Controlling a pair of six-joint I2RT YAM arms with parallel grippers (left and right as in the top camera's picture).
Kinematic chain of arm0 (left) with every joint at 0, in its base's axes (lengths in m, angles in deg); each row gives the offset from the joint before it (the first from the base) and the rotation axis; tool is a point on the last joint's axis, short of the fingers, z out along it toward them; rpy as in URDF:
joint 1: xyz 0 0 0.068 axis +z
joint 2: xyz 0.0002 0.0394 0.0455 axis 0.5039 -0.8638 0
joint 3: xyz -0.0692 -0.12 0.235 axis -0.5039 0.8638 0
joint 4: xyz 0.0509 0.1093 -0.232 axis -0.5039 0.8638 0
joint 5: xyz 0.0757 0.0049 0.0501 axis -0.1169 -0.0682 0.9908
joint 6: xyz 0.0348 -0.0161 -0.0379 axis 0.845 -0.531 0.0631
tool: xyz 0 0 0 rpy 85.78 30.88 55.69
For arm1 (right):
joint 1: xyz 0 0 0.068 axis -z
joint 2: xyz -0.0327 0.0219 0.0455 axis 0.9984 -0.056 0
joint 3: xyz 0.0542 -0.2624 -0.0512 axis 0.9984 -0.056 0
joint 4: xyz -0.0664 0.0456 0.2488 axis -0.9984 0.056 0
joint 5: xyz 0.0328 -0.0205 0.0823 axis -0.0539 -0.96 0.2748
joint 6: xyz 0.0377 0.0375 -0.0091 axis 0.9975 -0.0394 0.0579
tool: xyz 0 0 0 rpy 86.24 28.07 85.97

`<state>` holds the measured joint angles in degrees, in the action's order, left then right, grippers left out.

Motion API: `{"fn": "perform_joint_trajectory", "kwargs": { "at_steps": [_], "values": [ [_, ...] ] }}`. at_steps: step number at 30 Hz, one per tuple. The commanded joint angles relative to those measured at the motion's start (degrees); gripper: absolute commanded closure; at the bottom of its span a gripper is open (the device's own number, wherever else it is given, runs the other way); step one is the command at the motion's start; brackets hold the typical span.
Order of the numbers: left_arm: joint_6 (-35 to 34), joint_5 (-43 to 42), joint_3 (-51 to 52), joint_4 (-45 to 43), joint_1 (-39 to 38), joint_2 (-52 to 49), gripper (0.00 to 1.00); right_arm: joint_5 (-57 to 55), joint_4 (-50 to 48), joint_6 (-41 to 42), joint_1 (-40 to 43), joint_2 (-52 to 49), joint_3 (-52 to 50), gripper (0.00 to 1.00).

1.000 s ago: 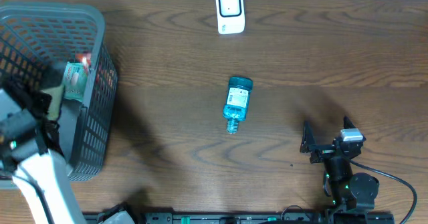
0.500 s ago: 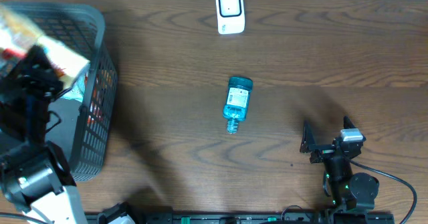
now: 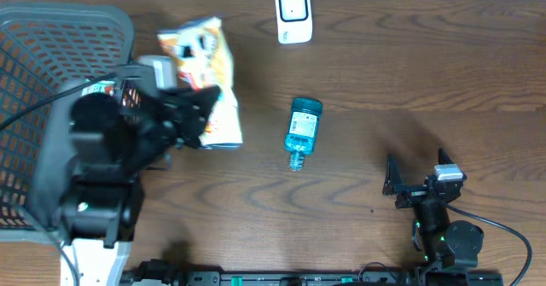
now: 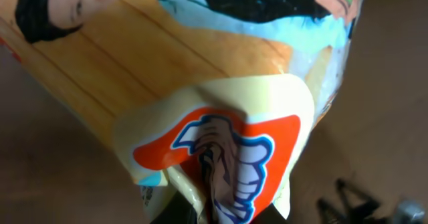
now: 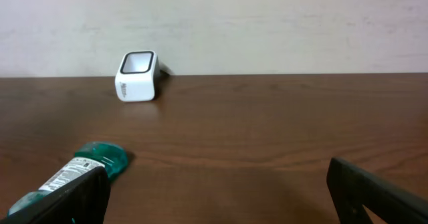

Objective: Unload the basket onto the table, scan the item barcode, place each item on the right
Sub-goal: 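Grasp the yellow snack bag with the left gripper and lift it out, then carry the snack bag toward the bottle in front of the scanner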

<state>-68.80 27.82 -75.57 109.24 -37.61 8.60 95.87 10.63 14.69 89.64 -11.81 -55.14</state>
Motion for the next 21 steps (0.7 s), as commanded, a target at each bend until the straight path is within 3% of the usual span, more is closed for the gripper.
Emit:
{"fn": "perform_joint_trajectory", "kwargs": {
  "at_steps": [1,12,21],
  "values": [
    [5.22,12.68,-1.14,1.22,-5.77,-3.15,0.93,-0.17,0.24,-0.46,-0.33,0.24,-0.07,0.01],
    [6.6,27.52,-1.14,3.21,-16.55,-17.62,0.93,-0.2,0.24,-0.46,-0.33,0.24,-0.07,0.01],
    [7.23,29.94,-1.11,5.11,-17.22,-24.57,0.93,-0.17,0.24,-0.46,-0.33,0.24,-0.07,0.01]
  ]
}}
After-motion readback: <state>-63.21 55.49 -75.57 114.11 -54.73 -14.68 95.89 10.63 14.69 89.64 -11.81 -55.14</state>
